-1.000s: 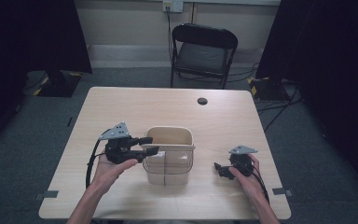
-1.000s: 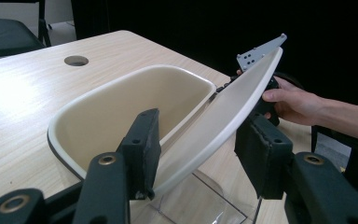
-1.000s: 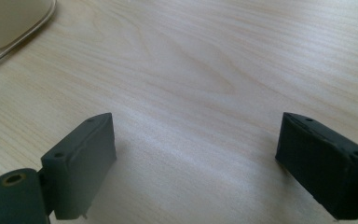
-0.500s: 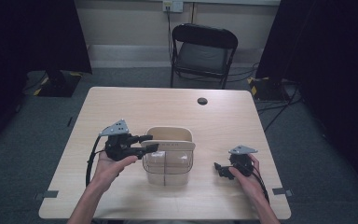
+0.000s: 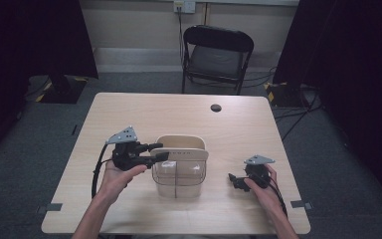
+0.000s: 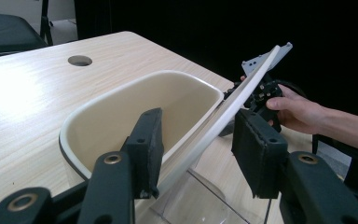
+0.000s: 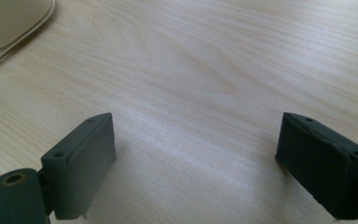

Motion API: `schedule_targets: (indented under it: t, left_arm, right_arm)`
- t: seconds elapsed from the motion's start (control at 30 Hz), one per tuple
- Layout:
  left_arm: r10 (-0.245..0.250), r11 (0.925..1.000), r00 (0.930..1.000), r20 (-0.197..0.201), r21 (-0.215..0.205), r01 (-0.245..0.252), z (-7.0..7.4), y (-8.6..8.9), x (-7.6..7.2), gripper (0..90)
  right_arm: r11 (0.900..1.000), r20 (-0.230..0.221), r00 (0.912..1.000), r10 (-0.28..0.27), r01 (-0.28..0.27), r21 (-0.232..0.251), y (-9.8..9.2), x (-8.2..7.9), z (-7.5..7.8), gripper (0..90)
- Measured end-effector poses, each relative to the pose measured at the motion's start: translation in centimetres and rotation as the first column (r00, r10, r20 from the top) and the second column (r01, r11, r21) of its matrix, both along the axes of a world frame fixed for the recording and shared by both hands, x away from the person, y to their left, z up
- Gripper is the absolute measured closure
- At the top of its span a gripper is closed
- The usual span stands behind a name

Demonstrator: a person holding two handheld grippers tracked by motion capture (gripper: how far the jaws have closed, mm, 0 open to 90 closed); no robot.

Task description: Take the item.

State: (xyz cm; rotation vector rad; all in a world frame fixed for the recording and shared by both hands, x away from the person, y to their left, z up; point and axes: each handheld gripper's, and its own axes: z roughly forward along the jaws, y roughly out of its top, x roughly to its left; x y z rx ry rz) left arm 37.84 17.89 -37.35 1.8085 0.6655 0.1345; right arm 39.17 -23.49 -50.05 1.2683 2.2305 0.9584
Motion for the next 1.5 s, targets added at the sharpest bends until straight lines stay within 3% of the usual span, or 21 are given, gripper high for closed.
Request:
schedule_targets:
  t: [1.5]
  left_arm:
    - [-0.007,0.9999,1.0000,-0.006,0.011,0.007,0.09,-0.10,0.03,53.9]
  right_arm:
    - [1.000,0.000,1.0000,0.000,0.000,0.000,0.00,0.00,0.00,11.1]
